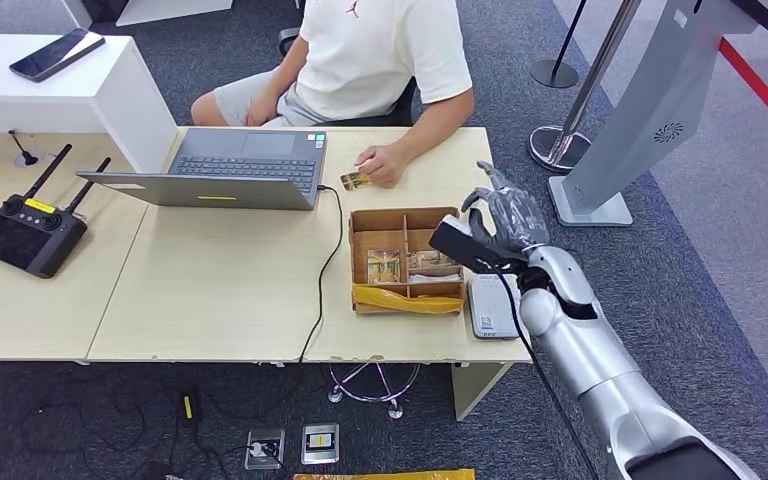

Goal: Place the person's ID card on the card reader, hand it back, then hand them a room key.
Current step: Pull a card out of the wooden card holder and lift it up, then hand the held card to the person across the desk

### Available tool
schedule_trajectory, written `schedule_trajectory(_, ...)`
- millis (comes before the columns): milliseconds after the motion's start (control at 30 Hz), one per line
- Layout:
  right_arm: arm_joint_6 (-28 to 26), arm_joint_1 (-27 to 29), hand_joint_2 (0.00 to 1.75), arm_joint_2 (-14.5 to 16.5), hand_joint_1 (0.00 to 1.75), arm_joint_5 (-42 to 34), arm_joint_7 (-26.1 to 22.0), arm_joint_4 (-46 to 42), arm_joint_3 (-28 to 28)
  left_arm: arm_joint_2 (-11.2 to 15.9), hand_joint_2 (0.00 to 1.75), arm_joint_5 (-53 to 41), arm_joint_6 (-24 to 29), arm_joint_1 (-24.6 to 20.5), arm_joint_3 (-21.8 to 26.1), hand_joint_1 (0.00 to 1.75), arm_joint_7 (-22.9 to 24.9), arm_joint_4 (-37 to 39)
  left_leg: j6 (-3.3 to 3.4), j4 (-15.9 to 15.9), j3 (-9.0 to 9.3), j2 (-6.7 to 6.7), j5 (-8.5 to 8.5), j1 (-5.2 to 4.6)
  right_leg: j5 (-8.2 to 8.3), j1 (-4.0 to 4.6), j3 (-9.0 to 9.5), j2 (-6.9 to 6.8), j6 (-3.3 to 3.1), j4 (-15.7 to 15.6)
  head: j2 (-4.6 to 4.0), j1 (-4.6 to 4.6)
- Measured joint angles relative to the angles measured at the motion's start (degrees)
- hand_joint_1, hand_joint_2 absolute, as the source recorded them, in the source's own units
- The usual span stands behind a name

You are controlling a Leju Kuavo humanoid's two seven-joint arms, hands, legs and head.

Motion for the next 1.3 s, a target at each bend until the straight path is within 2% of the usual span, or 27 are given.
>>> schedule_trajectory(233, -0.33, -8.3, 1.75, -2.0, 1.75, 0.09, -1.46, -0.11, -2.82, 0.0, 0.0, 0.0, 0.01, -0.16, -0.92, 0.0, 0.0, 0.0, 0.0, 0.0, -0.01, 0.02, 0.0, 0.0, 0.01, 0.0, -0.02, 0.02, 0.0, 0.0, 0.0, -0.01)
schedule_trajectory(467, -1.49, -16.76, 1.75, -1.84, 1.75, 0.77, -4.61, 3.88, -3.2, -0.18, 0.0, -0.21, -0.15, -0.65, -1.52, 0.0, 0.01, -0.01, 0.0, -0.01, -0.06, 0.01, 0.01, 0.01, 0.01, 0.01, -0.01, -0.02, 0.0, 0.02, 0.0, 0.0)
schedule_trajectory(900, -1.34, -29.63, 1.75, 4.78, 1.75, 6.09, -6.68, 21.67, 0.43, -0.15, 0.0, -1.36, -1.58, -2.32, -4.43, 0.0, 1.19, -0.02, 0.01, -0.01, -0.11, 0.0, 0.02, 0.02, 0.01, 0.03, -0.09, -0.01, -0.01, 0.05, 0.0, -0.01)
schedule_trajectory(1000, -1.09, -30.59, 1.75, 5.99, 1.71, 6.38, -6.66, 24.77, 1.21, -0.11, 0.0, -1.25, -1.73, -2.41, -4.9, 0.0, 1.31, -0.02, 0.01, -0.01, -0.11, -0.01, 0.02, 0.04, 0.01, 0.04, -0.06, -0.04, -0.01, 0.05, 0.0, -0.01)
schedule_trajectory(1067, -0.89, -30.59, 1.75, 6.55, 1.26, 6.55, -6.69, 25.64, 1.5, -0.1, 0.0, -1.05, -1.74, -2.42, -4.94, 0.0, 1.39, -0.02, 0.01, -0.01, -0.11, -0.01, 0.02, 0.04, 0.01, 0.04, -0.06, -0.04, -0.01, 0.05, 0.0, -0.01)
schedule_trajectory(1133, -0.84, -30.59, 1.75, 7.06, 0.62, 6.64, -6.7, 26.75, 1.8, -0.08, 0.0, -0.78, -1.76, -2.41, -4.96, 0.0, 1.4, -0.02, 0.01, -0.01, -0.11, -0.01, 0.02, 0.03, 0.0, 0.04, -0.06, -0.03, -0.01, 0.05, 0.0, 0.01)
schedule_trajectory(1200, -0.88, -30.54, 1.75, 7.49, 0.29, 6.81, -6.7, 27.7, 2.17, -0.03, 0.0, -0.49, -1.78, -2.39, -4.96, 0.0, 1.4, -0.02, 0.01, -0.01, -0.11, -0.01, 0.02, 0.03, 0.01, 0.03, -0.06, -0.03, -0.01, 0.04, 0.0, 0.01)
schedule_trajectory(1300, -1.13, -30.38, 1.75, 7.87, 0.0, 6.99, -6.7, 28.69, 2.58, 0.11, 0.0, -0.03, -1.76, -2.27, -4.96, 0.0, 1.4, -0.02, 0.01, 0.0, -0.11, -0.01, 0.01, 0.02, 0.01, 0.02, -0.06, -0.02, -0.01, 0.04, 0.0, 0.0)
